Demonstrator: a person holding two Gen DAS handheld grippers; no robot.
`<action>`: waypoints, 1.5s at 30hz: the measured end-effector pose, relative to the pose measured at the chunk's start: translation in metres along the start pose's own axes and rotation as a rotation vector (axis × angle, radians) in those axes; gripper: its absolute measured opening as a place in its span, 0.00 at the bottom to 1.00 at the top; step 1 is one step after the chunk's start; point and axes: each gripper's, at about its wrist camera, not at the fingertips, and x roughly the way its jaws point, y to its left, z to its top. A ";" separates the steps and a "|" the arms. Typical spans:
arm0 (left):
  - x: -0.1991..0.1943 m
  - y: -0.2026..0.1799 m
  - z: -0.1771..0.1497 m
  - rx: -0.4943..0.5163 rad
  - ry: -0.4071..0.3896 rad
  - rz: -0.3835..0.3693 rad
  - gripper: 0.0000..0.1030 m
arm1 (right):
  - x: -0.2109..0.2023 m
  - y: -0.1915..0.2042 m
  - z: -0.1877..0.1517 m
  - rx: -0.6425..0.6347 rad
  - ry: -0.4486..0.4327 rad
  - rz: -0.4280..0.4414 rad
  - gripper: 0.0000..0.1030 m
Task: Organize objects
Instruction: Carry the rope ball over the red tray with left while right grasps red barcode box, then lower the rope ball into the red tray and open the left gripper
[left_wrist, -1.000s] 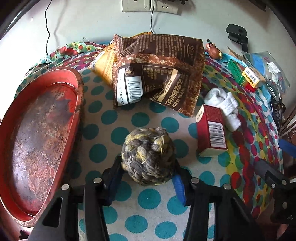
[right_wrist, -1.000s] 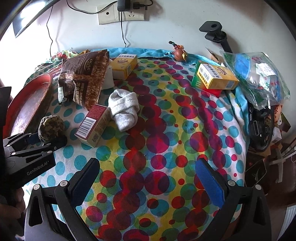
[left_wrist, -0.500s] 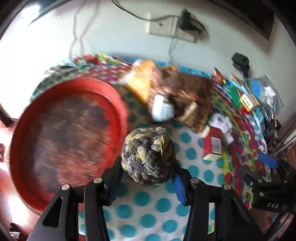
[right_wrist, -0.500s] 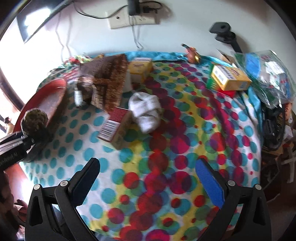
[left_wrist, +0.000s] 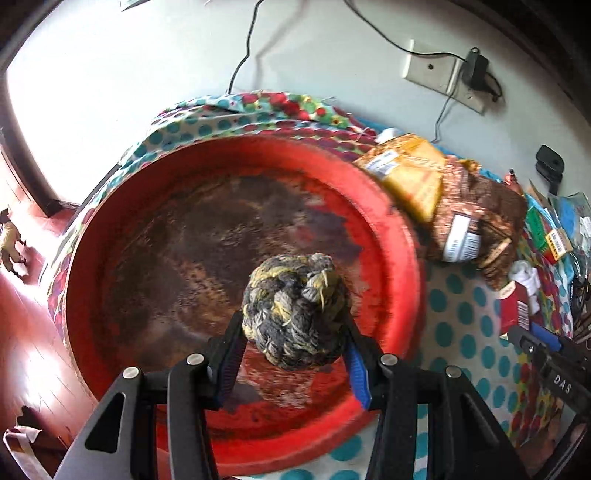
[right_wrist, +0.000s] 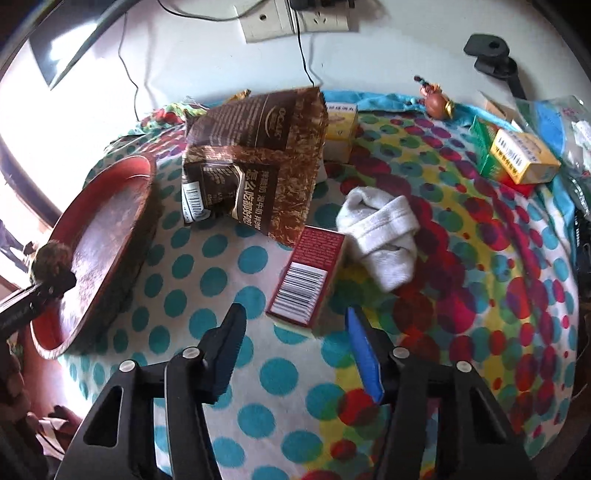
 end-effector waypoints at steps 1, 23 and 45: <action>0.002 0.002 0.001 -0.002 0.003 0.001 0.49 | 0.003 0.001 0.001 0.008 0.005 -0.005 0.47; 0.046 0.049 0.029 -0.038 0.006 0.042 0.49 | 0.013 0.013 0.002 -0.011 -0.051 -0.096 0.32; 0.105 0.087 0.106 -0.062 0.060 0.111 0.49 | 0.014 0.014 0.003 -0.033 -0.067 -0.107 0.32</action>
